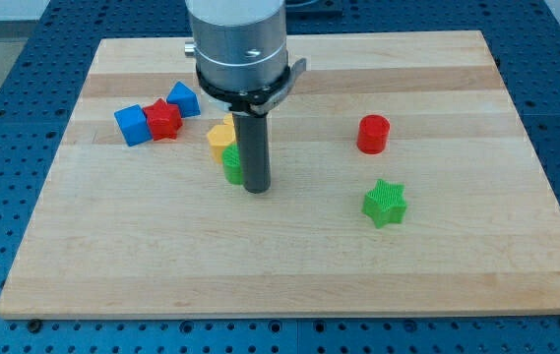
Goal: Move the yellow heart to the bottom of the blue triangle
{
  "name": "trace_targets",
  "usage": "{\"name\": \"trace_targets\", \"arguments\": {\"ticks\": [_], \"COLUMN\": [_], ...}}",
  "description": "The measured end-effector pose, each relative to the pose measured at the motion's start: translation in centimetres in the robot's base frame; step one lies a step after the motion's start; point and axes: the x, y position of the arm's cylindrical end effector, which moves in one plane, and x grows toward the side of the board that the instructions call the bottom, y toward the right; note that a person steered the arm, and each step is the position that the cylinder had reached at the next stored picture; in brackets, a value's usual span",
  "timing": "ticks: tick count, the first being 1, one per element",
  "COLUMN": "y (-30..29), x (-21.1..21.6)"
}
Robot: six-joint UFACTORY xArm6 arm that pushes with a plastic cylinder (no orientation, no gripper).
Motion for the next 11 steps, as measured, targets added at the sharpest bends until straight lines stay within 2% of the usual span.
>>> {"name": "trace_targets", "arguments": {"ticks": [4, 5, 6, 7, 8, 11], "y": [-1.7, -1.2, 2.4, 3.9, 3.5, 0.0], "x": [-4.8, -1.6, -0.2, -1.1, -5.1, -8.0]}}
